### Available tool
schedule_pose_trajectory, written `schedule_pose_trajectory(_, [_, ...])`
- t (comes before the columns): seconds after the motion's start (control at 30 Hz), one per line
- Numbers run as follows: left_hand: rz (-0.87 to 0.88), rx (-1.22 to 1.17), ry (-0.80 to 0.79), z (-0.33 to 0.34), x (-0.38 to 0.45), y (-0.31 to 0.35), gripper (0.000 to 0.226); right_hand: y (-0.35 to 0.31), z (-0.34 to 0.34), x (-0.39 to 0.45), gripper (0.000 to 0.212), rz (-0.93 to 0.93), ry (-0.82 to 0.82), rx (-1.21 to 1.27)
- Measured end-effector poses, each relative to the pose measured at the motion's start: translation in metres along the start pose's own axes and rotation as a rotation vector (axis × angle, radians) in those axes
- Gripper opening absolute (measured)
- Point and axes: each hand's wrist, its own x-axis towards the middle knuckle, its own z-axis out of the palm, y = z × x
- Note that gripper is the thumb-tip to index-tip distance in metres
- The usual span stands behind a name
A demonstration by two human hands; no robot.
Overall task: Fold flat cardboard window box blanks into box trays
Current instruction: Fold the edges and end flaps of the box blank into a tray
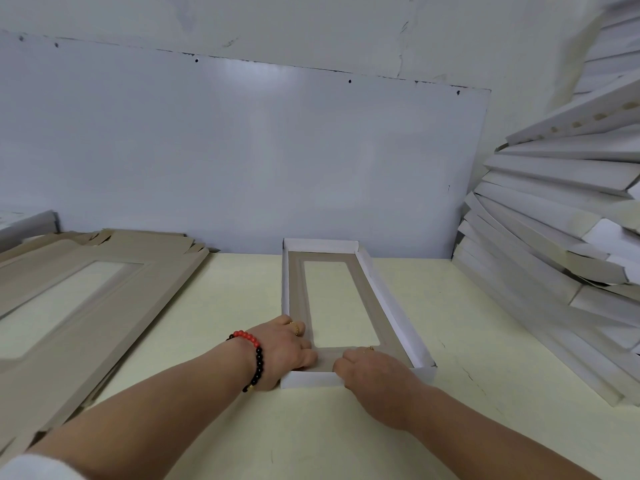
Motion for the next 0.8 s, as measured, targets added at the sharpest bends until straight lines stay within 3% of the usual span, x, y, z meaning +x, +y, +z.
schedule_pose_trajectory(0.5, [-0.015, 0.009, -0.008, 0.0039, -0.0019, 0.0002, 0.035, 0.0013, 0.0017, 0.0017, 0.026, 0.003, -0.020, -0.003])
schedule_pose_trajectory(0.8, [0.010, -0.039, 0.085, 0.0069, -0.0047, -0.0031, 0.034, 0.0006, 0.0001, 0.0009, 0.028, 0.007, -0.024, 0.017])
